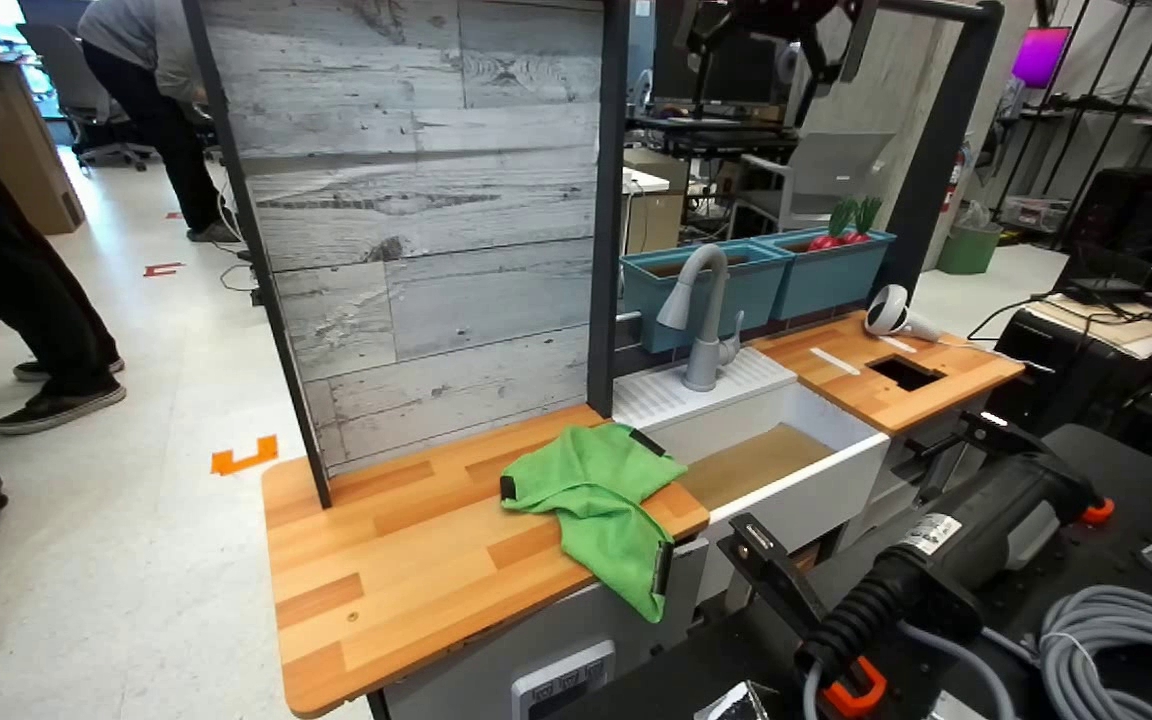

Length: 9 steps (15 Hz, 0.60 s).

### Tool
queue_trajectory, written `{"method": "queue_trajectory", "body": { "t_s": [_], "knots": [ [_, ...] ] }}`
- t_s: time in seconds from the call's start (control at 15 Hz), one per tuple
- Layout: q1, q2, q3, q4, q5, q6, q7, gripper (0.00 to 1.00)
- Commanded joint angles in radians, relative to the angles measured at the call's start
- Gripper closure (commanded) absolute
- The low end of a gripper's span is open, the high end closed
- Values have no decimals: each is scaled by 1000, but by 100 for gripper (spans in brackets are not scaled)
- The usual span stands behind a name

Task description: Turn the tap faucet to the right

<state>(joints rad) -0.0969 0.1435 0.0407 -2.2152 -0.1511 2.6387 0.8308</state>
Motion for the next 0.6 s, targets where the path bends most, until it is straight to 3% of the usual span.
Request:
{"method": "queue_trajectory", "body": {
  "t_s": [0.0, 0.53],
  "knots": [
    [49, 142, -83, 75, 19, 83, 35, 0],
    [102, 376, -141, 235, 180, 109, 19, 0]
  ]
}}
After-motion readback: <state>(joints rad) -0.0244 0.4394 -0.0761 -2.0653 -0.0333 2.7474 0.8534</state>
